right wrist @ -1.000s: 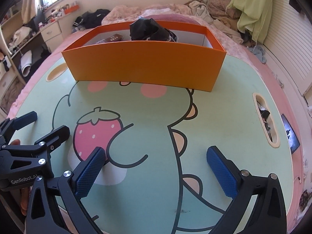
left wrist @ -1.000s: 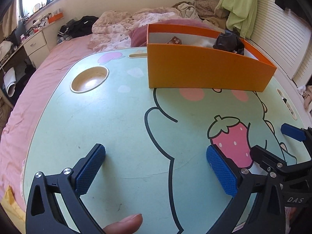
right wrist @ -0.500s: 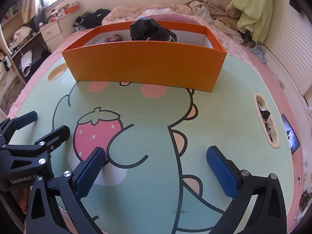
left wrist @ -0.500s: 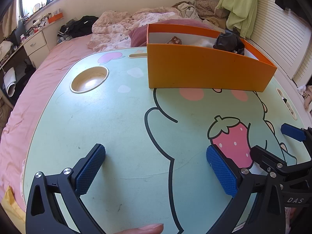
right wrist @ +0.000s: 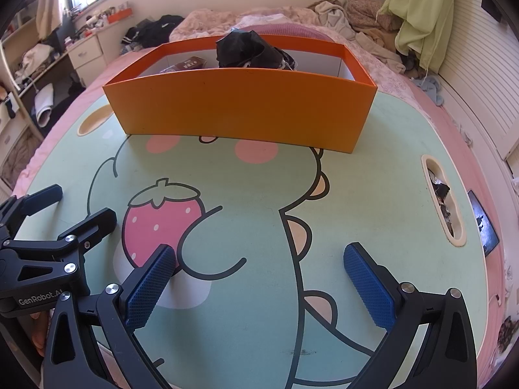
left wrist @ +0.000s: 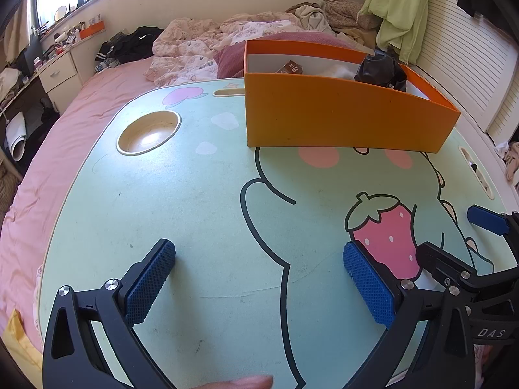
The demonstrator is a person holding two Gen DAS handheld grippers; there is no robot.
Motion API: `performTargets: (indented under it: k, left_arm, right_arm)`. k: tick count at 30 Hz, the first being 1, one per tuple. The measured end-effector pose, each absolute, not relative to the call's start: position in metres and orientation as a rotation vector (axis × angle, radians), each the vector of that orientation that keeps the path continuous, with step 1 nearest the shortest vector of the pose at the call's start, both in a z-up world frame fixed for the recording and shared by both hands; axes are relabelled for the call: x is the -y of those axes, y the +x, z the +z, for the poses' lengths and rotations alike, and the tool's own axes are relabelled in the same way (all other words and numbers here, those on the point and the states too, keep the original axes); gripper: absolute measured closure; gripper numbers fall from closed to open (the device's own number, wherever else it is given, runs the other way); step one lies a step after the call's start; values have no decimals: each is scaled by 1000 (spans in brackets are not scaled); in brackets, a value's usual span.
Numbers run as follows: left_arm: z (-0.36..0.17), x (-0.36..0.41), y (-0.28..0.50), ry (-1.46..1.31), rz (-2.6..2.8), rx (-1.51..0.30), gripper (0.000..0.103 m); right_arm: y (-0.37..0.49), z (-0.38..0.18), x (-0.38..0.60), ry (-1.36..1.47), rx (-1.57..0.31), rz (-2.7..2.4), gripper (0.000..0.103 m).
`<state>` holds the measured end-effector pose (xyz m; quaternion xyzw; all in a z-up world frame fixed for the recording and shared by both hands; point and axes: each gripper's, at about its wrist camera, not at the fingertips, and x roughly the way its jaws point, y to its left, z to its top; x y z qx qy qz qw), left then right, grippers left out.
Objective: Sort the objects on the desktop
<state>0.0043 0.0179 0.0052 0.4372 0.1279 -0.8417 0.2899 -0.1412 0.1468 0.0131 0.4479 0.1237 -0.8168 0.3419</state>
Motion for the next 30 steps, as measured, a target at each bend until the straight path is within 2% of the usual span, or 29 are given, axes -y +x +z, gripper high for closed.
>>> performTargets:
  k: [30]
  left_arm:
    - [4, -18, 3, 1163, -2242, -343, 0]
  right_arm:
    - [-141, 14, -145, 1165, -323, -2124, 0]
